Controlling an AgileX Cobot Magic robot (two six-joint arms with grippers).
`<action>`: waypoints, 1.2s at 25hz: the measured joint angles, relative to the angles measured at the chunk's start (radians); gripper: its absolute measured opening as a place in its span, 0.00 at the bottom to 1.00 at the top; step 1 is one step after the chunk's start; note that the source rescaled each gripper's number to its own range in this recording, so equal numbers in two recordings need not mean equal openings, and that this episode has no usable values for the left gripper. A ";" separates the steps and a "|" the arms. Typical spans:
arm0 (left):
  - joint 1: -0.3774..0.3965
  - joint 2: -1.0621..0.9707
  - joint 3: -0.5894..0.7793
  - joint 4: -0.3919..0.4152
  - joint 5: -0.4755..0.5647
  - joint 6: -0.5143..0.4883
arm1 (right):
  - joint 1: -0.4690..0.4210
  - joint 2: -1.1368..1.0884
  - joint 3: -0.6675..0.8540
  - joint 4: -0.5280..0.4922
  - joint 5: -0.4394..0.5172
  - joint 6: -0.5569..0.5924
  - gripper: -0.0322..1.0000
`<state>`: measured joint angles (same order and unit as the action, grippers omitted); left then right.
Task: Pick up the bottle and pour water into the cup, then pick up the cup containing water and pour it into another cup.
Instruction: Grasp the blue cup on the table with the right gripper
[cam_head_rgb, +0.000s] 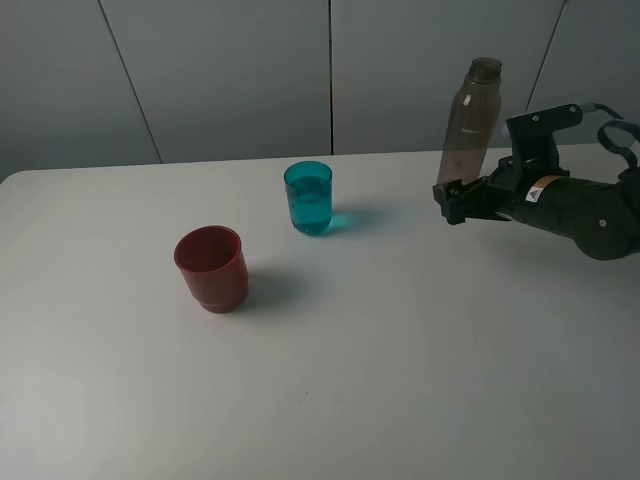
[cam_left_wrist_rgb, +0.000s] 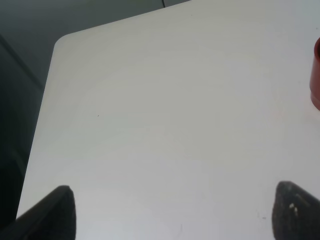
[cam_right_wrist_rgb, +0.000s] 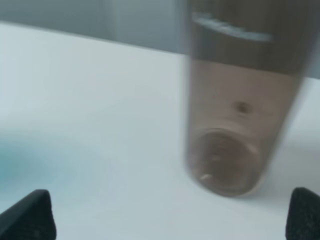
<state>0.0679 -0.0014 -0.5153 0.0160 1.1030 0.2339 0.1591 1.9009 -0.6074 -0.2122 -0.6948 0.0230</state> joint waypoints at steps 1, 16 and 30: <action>0.000 0.000 0.000 0.000 0.000 0.000 | 0.000 -0.014 0.008 -0.082 0.000 0.030 1.00; 0.000 0.000 0.000 0.000 0.000 0.000 | 0.159 0.062 -0.065 -0.320 -0.054 0.197 1.00; 0.000 0.000 0.000 0.000 0.000 0.000 | 0.273 0.284 -0.307 -0.292 -0.056 0.197 1.00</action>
<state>0.0679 -0.0014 -0.5153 0.0160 1.1030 0.2339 0.4323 2.1852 -0.9142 -0.5039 -0.7511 0.2200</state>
